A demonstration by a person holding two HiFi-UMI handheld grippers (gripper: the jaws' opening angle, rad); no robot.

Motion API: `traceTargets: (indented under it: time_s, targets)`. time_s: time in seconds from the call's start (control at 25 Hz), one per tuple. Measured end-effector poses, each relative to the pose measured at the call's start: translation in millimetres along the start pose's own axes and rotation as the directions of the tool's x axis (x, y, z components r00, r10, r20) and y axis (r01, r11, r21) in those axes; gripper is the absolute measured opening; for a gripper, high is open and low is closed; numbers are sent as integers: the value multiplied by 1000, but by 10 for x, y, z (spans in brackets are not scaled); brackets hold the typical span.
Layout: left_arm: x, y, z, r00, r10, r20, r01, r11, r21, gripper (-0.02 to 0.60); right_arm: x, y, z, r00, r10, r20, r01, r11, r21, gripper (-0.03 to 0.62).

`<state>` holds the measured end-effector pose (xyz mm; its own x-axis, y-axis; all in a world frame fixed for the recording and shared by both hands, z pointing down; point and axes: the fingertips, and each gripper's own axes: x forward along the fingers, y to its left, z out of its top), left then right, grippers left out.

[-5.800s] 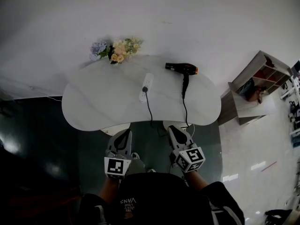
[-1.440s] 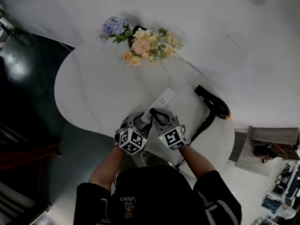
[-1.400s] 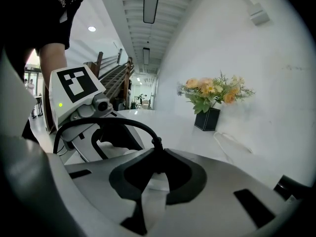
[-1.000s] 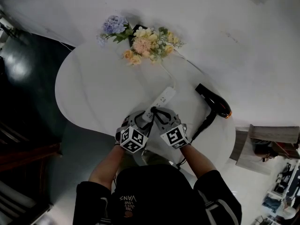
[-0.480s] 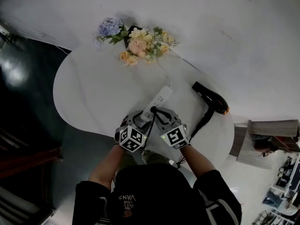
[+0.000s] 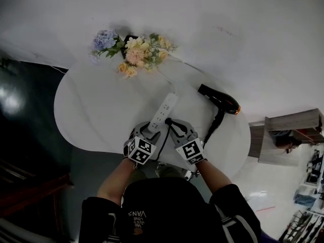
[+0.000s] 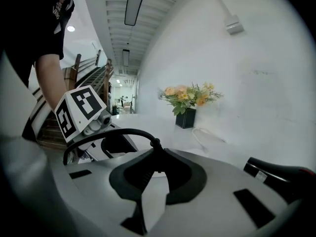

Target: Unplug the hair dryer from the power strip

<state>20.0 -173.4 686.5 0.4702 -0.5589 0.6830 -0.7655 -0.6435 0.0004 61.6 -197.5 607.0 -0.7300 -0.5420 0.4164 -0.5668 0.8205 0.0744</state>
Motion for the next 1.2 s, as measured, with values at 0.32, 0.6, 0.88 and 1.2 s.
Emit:
traceTargets:
  time_s: [0.32,0.6,0.88,1.2]
  targets:
    - [-14,-9,-2,999,-39,-16,38,999,-29,278,-255,-53,-5,991,-134,-3,134,988,75,72]
    - [-25,-29,-20,993,-100,-58,101,995,18,278,-489,-55,-25,965,-261,-18,261,955,144,72]
    - [-218,5,79,986,-165,6,165,985,49,281,-732,3,-6,923,-384,-35,382,897,224,72]
    - [-631,169,277,982,-141,127,124,984,130,257,-981,131,35,864,-501,-52,494,822,283,72]
